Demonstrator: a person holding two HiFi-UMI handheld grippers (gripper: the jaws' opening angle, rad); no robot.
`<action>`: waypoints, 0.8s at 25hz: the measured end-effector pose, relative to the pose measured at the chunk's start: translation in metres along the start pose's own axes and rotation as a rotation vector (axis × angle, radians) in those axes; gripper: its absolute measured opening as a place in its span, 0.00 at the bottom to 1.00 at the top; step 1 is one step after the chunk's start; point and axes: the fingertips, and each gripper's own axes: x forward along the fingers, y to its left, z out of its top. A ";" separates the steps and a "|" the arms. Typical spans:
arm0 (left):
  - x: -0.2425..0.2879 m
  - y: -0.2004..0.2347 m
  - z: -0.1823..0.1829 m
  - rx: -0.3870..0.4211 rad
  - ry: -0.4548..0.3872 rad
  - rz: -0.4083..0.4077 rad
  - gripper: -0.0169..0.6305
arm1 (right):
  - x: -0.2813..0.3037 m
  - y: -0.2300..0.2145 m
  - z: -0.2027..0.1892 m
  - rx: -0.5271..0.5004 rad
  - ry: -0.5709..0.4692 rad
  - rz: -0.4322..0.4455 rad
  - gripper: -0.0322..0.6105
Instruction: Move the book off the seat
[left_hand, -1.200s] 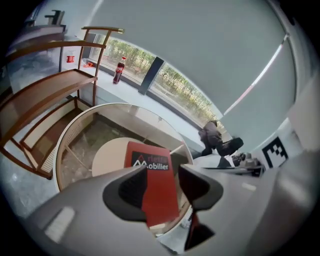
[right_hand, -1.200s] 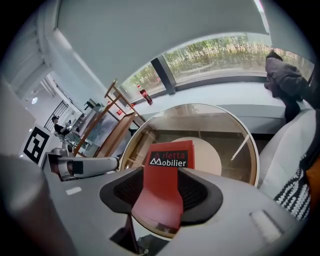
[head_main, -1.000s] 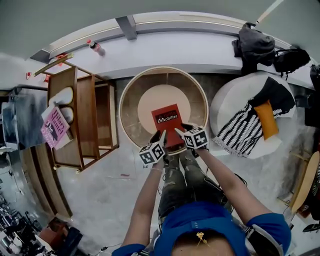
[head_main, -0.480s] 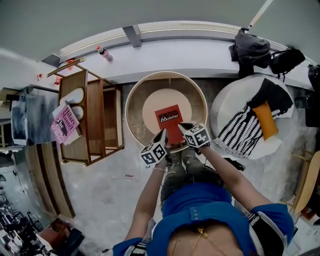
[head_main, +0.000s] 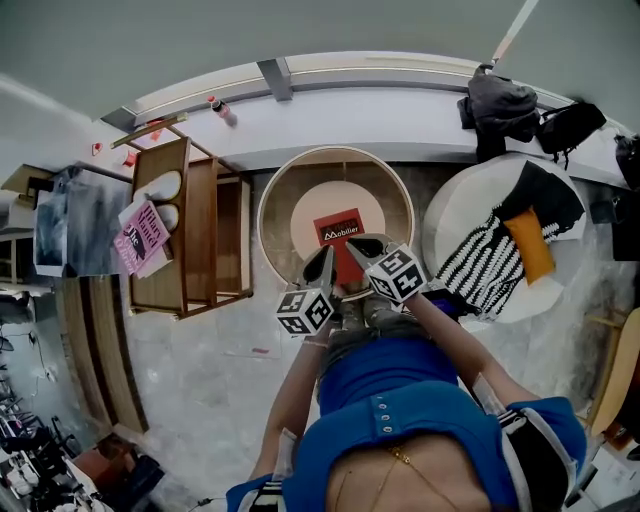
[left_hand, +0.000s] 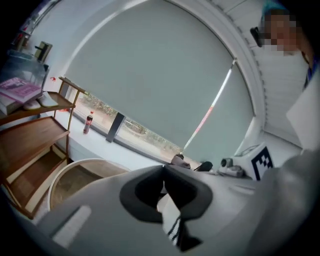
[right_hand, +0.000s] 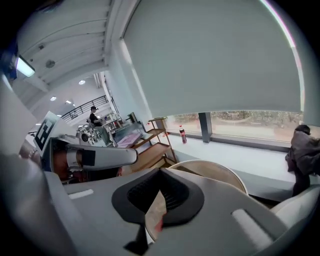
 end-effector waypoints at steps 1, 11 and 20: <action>-0.005 -0.007 0.006 0.017 -0.018 -0.007 0.03 | -0.005 0.005 0.007 -0.010 -0.023 0.006 0.05; -0.051 -0.055 0.072 0.135 -0.199 -0.040 0.03 | -0.057 0.055 0.083 -0.125 -0.232 0.051 0.05; -0.080 -0.083 0.110 0.201 -0.303 -0.050 0.03 | -0.091 0.089 0.117 -0.267 -0.330 0.076 0.05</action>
